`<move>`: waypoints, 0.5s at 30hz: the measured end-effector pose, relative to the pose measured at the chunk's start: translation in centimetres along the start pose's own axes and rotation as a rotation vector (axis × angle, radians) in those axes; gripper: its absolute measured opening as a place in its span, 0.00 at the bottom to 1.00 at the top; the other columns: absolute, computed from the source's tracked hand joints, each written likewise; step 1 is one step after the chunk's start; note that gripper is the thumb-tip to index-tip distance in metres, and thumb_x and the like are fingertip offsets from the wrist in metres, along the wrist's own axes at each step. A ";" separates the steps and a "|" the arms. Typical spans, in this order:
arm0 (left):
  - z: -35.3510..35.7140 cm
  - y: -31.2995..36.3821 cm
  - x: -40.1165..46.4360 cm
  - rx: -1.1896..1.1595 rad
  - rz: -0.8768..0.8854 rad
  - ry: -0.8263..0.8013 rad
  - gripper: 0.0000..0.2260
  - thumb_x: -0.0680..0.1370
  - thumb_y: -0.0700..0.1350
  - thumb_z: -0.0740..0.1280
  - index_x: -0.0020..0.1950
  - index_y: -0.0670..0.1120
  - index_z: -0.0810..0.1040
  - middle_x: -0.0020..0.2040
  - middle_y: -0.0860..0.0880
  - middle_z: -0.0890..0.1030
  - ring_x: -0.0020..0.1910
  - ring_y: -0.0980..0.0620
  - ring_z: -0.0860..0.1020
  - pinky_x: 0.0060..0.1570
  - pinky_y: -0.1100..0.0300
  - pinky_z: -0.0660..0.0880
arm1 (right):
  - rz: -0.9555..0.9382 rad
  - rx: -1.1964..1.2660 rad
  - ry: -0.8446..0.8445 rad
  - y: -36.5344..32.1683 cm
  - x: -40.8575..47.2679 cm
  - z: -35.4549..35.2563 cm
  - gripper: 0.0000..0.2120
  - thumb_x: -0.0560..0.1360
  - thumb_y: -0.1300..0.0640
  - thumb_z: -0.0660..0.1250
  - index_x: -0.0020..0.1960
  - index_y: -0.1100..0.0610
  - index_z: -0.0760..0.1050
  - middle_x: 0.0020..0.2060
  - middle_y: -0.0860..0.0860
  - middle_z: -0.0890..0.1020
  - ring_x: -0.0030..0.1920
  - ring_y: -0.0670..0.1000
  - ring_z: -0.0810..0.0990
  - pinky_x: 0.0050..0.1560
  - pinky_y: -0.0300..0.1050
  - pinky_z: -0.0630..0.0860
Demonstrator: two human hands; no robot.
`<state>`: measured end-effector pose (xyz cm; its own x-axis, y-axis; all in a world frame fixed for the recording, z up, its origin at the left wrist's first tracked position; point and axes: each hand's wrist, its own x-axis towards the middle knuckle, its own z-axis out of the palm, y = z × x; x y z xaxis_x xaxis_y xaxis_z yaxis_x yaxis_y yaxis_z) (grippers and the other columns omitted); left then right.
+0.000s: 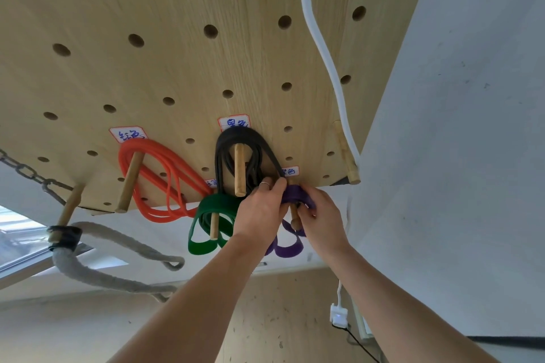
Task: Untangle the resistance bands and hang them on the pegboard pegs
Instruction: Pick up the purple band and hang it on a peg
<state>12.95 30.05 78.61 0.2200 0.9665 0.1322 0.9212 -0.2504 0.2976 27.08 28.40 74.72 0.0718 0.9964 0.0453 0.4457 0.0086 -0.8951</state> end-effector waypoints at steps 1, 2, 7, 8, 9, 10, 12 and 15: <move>0.1 0.0 0.0 0.015 -0.001 -0.005 0.12 0.83 0.47 0.65 0.65 0.49 0.70 0.56 0.47 0.77 0.48 0.47 0.81 0.46 0.54 0.80 | 0.000 0.011 0.010 0.1 0.0 0.1 0.15 0.82 0.60 0.63 0.66 0.48 0.76 0.53 0.48 0.81 0.47 0.46 0.82 0.53 0.44 0.82; 0.2 0.0 -0.1 0.026 -0.005 -0.011 0.12 0.83 0.47 0.64 0.66 0.49 0.70 0.57 0.47 0.77 0.49 0.47 0.81 0.46 0.55 0.80 | 0.006 0.012 0.015 0.1 -0.1 0.1 0.16 0.82 0.61 0.64 0.67 0.49 0.76 0.55 0.48 0.81 0.50 0.45 0.81 0.55 0.41 0.81; 0.4 0.2 -0.2 0.081 0.006 -0.002 0.11 0.83 0.45 0.63 0.65 0.48 0.70 0.57 0.48 0.78 0.50 0.47 0.82 0.43 0.54 0.81 | 0.021 0.026 -0.026 0.1 -0.2 0.4 0.16 0.81 0.58 0.66 0.68 0.47 0.75 0.55 0.45 0.82 0.54 0.47 0.81 0.56 0.44 0.81; 0.3 0.1 -0.1 0.103 0.023 0.000 0.12 0.83 0.45 0.64 0.66 0.48 0.71 0.57 0.48 0.78 0.50 0.47 0.82 0.42 0.54 0.81 | 0.013 0.006 -0.017 0.1 -0.1 0.4 0.15 0.81 0.57 0.66 0.67 0.48 0.75 0.54 0.46 0.83 0.53 0.47 0.81 0.55 0.42 0.80; 0.3 0.0 -0.1 0.127 0.039 -0.001 0.11 0.83 0.45 0.64 0.65 0.48 0.71 0.56 0.48 0.79 0.51 0.47 0.81 0.40 0.55 0.80 | 0.004 -0.013 -0.005 0.2 0.0 0.4 0.15 0.81 0.57 0.67 0.66 0.49 0.75 0.53 0.46 0.83 0.52 0.47 0.81 0.54 0.40 0.79; 0.1 -0.1 -0.1 0.146 0.052 -0.003 0.11 0.83 0.45 0.64 0.65 0.48 0.72 0.56 0.48 0.79 0.51 0.47 0.81 0.39 0.55 0.79 | 0.000 -0.029 0.001 0.3 0.2 0.4 0.14 0.81 0.57 0.67 0.66 0.49 0.75 0.53 0.47 0.82 0.51 0.47 0.81 0.52 0.36 0.78; 0.0 -0.3 0.0 0.157 0.068 -0.004 0.10 0.82 0.45 0.64 0.64 0.48 0.73 0.54 0.48 0.80 0.50 0.47 0.81 0.37 0.54 0.79 | -0.006 -0.061 -0.004 0.5 0.5 0.3 0.15 0.81 0.56 0.67 0.67 0.50 0.74 0.53 0.47 0.82 0.50 0.46 0.81 0.50 0.32 0.75; 0.0 -0.3 0.2 0.167 0.087 -0.011 0.10 0.83 0.45 0.64 0.64 0.49 0.73 0.54 0.49 0.80 0.50 0.48 0.81 0.38 0.55 0.79 | -0.012 -0.070 -0.029 1.0 0.5 0.4 0.15 0.82 0.54 0.65 0.69 0.48 0.73 0.52 0.48 0.81 0.47 0.47 0.82 0.52 0.40 0.80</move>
<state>12.67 30.30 78.54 0.3039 0.9424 0.1398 0.9388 -0.3212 0.1247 27.24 28.93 73.69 0.0406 0.9983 0.0424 0.5080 0.0159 -0.8612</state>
